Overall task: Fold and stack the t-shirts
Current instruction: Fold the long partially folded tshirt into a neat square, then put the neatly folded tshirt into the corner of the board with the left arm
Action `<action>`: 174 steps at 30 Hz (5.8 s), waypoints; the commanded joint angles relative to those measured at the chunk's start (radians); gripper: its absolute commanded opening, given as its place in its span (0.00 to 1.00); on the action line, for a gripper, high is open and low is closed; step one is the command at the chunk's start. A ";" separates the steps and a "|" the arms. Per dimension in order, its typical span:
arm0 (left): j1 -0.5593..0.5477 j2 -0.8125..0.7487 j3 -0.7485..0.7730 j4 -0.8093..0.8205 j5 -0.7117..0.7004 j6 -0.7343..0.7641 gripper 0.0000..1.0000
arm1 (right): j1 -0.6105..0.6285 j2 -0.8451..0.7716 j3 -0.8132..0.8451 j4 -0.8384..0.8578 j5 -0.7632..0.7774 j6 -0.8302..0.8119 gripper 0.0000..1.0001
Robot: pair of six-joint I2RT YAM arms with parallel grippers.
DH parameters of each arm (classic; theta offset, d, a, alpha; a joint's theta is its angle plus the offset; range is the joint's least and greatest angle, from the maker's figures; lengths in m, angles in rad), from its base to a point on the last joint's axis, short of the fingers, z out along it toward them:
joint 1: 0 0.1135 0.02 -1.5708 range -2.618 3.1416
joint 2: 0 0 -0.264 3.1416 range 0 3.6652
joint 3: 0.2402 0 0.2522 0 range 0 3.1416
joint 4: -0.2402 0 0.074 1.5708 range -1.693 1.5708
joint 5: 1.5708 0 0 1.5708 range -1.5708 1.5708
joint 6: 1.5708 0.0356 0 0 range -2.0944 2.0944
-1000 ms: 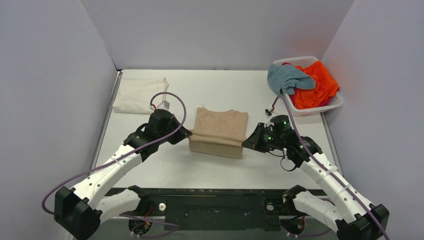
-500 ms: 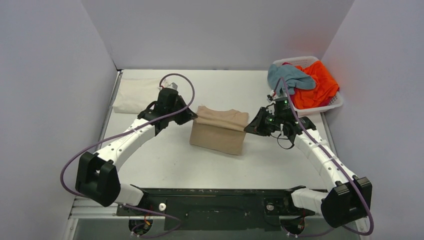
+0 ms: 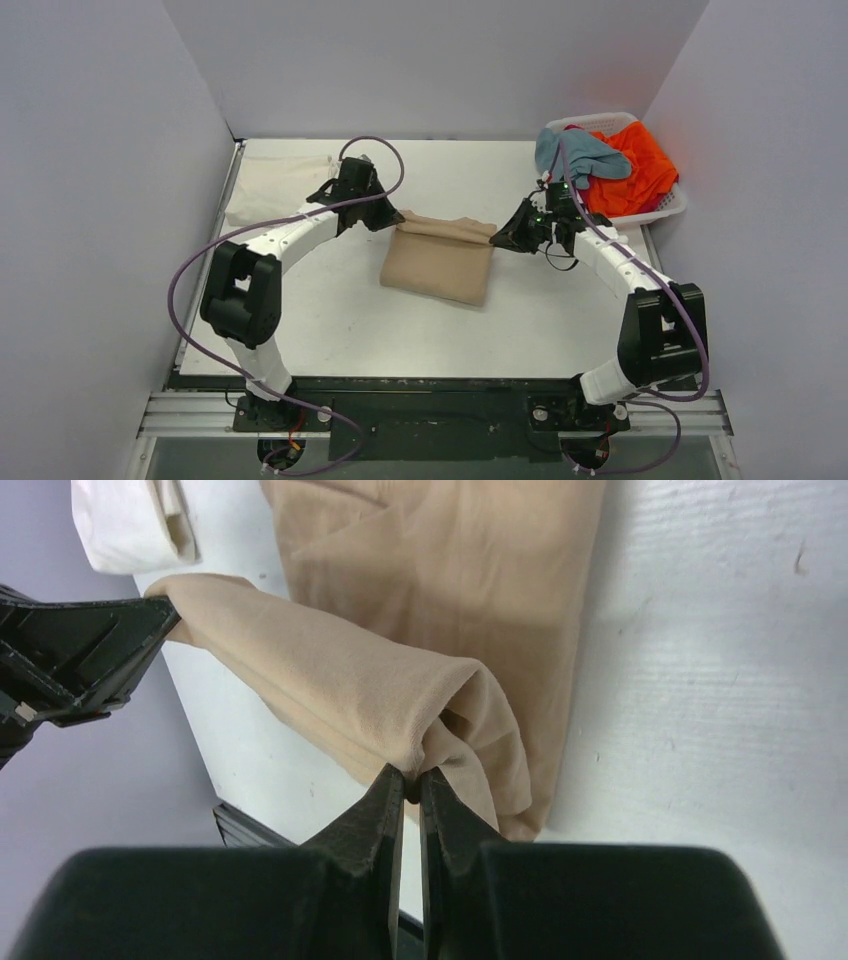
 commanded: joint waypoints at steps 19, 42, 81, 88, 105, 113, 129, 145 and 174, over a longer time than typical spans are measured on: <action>0.085 0.310 0.407 -0.034 0.004 0.056 0.72 | -0.062 0.418 0.371 0.148 0.030 -0.007 0.60; 0.025 0.540 0.610 -0.035 0.085 0.178 0.82 | 0.009 0.635 0.455 0.269 0.045 0.088 0.61; 0.064 0.231 0.239 -0.191 -0.071 0.368 0.91 | -0.007 -0.551 -0.155 -0.242 0.418 -0.105 0.97; 0.056 0.288 0.184 -0.107 0.019 0.315 0.91 | -0.008 -0.659 -0.207 -0.326 0.494 -0.121 0.97; -0.069 0.408 0.268 -0.195 -0.223 0.267 0.24 | -0.009 -0.655 -0.254 -0.357 0.592 -0.165 0.97; -0.073 0.400 0.373 -0.312 -0.466 0.361 0.00 | -0.010 -0.617 -0.264 -0.326 0.642 -0.224 0.96; 0.087 0.217 0.362 -0.067 -0.654 0.904 0.00 | -0.010 -0.604 -0.276 -0.283 0.684 -0.289 0.94; 0.222 0.126 0.441 -0.010 -0.612 1.243 0.00 | -0.010 -0.543 -0.255 -0.302 0.703 -0.294 0.93; 0.397 -0.002 0.398 0.032 -0.339 1.127 0.00 | -0.010 -0.523 -0.246 -0.324 0.719 -0.288 0.92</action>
